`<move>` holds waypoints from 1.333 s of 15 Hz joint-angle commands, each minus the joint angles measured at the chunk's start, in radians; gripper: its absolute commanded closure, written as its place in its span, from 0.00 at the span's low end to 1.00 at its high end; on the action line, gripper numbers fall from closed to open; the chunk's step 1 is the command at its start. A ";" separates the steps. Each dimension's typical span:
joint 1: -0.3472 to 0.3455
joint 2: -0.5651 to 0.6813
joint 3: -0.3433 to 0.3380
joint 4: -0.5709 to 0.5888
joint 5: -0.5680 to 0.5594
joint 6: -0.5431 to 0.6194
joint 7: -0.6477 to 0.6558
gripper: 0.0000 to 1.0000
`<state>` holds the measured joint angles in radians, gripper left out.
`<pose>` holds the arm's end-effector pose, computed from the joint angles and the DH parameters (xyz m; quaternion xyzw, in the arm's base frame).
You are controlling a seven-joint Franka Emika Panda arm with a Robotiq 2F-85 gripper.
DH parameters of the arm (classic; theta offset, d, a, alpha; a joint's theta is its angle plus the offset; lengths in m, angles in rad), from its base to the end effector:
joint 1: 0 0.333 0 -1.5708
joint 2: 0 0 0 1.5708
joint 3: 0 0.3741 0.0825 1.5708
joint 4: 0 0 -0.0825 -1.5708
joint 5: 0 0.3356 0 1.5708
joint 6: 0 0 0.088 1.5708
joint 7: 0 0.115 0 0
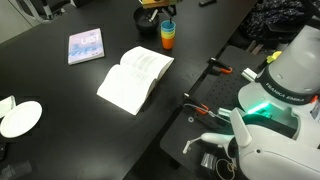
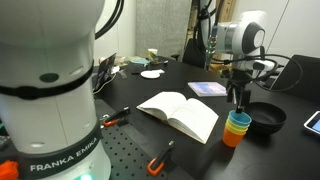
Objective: Unstack the cups
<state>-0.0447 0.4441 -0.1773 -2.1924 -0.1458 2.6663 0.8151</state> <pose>0.5494 -0.1152 0.2724 0.9001 -0.4294 0.0364 0.0643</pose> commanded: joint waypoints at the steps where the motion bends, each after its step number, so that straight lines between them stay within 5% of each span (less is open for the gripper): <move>1: 0.035 0.077 -0.033 0.069 0.059 0.023 0.011 0.00; 4: 0.051 0.105 -0.048 0.095 0.082 0.028 0.011 0.00; 6: 0.060 0.114 -0.058 0.107 0.086 0.025 0.011 0.26; 14: 0.092 0.109 -0.104 0.110 0.079 0.018 0.025 0.88; 18: 0.085 0.115 -0.108 0.105 0.089 0.018 0.027 1.00; 20: 0.084 0.109 -0.109 0.101 0.090 0.015 0.027 0.96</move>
<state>0.0238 0.5524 -0.2695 -2.0932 -0.0721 2.6778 0.8300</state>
